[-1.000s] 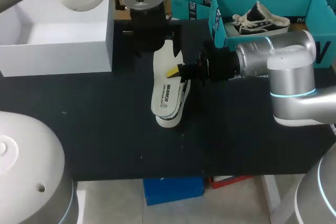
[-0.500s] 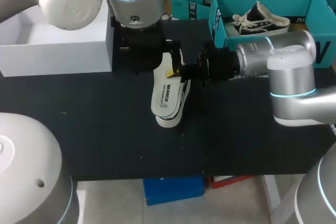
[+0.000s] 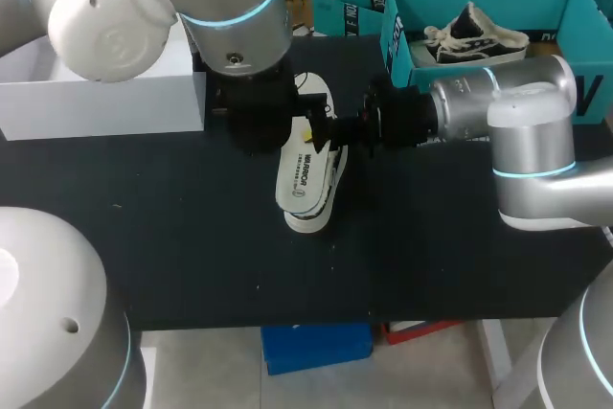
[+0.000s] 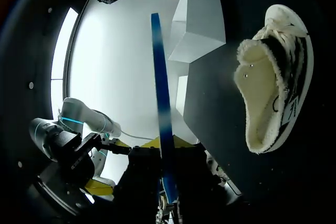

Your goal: Take the shoe out of the shoebox, open the shoe tongue, remove and reinsert the insole, then place the shoe into the shoebox

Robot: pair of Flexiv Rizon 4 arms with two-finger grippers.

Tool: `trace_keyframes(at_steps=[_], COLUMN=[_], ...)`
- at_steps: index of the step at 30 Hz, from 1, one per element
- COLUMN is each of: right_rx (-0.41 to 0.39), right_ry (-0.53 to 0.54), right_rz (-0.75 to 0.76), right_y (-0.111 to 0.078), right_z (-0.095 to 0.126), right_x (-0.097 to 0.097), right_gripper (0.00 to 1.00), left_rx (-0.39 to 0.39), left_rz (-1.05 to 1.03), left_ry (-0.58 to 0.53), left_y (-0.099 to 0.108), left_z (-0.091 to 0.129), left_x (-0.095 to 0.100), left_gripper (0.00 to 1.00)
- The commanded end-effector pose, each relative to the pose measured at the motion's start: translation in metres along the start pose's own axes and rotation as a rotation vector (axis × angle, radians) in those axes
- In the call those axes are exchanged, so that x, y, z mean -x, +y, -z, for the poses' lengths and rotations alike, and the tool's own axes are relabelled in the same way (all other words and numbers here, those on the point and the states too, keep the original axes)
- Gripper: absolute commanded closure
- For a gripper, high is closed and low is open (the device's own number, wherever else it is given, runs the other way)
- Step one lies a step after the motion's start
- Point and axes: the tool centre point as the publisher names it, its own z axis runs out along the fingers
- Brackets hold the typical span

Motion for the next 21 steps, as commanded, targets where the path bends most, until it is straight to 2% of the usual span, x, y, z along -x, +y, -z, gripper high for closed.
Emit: trace_keyframes(at_steps=[1,4,9,15,21], right_rx=[0.002,0.002,0.002,0.002,0.002], right_ry=[-0.001,-0.001,-0.001,-0.001,-0.001], right_rz=[0.0,0.0,0.0,0.0,0.0], right_y=[0.0,0.0,0.0,0.0,0.0], right_z=[-0.001,-0.001,-0.001,-0.001,-0.001], right_x=[0.0,0.0,0.0,0.0,0.0], right_gripper=[1.0,1.0,1.0,1.0,1.0], left_rx=[-0.033,-0.084,-0.116,-0.064,-0.088], left_rz=[-0.006,0.001,0.001,0.001,0.041], left_ry=[-0.115,-0.25,-0.472,-0.627,-0.794], left_y=[-0.002,-0.002,0.0,0.0,0.004], left_z=[0.002,0.005,0.008,0.008,0.003], left_x=[-0.017,-0.026,-0.039,-0.048,-0.055], left_gripper=[0.0,0.0,0.0,0.0,0.0])
